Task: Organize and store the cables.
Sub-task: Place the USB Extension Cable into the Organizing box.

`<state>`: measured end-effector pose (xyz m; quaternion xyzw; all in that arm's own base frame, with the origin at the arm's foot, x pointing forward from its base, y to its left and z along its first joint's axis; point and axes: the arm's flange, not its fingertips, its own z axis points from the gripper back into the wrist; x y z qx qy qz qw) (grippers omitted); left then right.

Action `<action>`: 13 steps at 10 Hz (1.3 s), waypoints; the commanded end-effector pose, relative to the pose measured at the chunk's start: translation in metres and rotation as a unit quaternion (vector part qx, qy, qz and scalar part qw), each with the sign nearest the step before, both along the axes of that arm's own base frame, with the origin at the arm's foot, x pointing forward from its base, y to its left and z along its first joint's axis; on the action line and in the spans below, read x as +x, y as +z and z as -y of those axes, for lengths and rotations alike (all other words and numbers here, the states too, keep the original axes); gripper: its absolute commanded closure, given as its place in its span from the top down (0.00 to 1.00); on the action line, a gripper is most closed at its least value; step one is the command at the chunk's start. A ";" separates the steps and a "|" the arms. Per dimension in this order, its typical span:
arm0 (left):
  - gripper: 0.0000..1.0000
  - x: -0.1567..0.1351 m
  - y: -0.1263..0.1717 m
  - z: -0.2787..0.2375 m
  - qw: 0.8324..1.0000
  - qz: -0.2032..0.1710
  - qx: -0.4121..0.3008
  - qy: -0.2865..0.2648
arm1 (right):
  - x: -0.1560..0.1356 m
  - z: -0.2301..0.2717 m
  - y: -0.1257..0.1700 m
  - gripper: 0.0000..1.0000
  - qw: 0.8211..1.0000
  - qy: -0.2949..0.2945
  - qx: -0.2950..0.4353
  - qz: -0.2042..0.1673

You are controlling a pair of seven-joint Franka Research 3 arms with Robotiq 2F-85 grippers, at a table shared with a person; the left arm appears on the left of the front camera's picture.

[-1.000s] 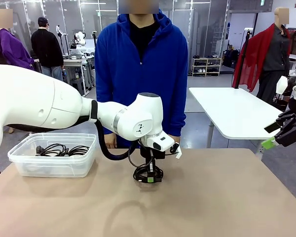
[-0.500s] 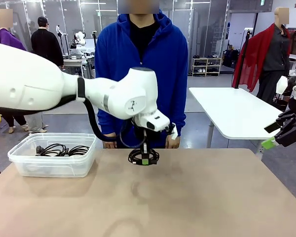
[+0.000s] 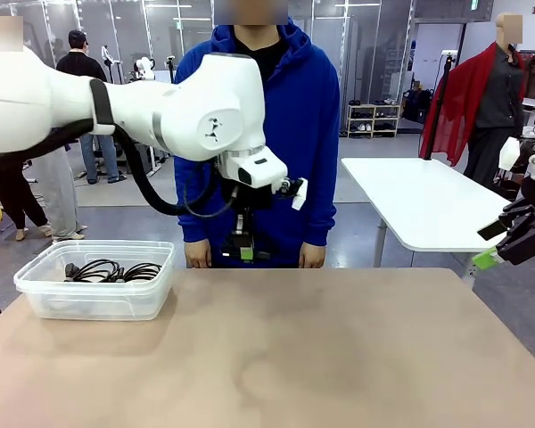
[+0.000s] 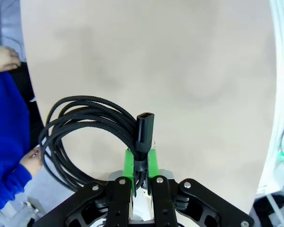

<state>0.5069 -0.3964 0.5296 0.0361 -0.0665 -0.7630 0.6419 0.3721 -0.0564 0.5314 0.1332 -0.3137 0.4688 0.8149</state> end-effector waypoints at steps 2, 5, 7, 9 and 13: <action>0.11 -0.024 0.012 -0.048 0.998 0.005 0.028 -0.048 | 0.001 0.000 -0.001 1.00 1.000 0.000 0.003 0.005; 0.11 -0.039 0.020 -0.115 0.996 0.025 0.031 -0.084 | 0.001 0.000 -0.001 1.00 1.000 0.000 0.003 0.005; 0.11 -0.051 0.016 -0.160 0.997 0.018 0.023 -0.075 | 0.001 0.000 -0.001 1.00 1.000 0.000 0.003 0.005; 0.11 -0.060 0.010 -0.192 0.998 0.027 0.006 -0.064 | 0.001 0.000 -0.001 1.00 1.000 0.000 0.003 0.005; 0.11 -0.052 0.014 -0.194 0.998 0.014 0.021 -0.059 | 0.001 0.000 -0.001 1.00 1.000 0.000 0.003 0.005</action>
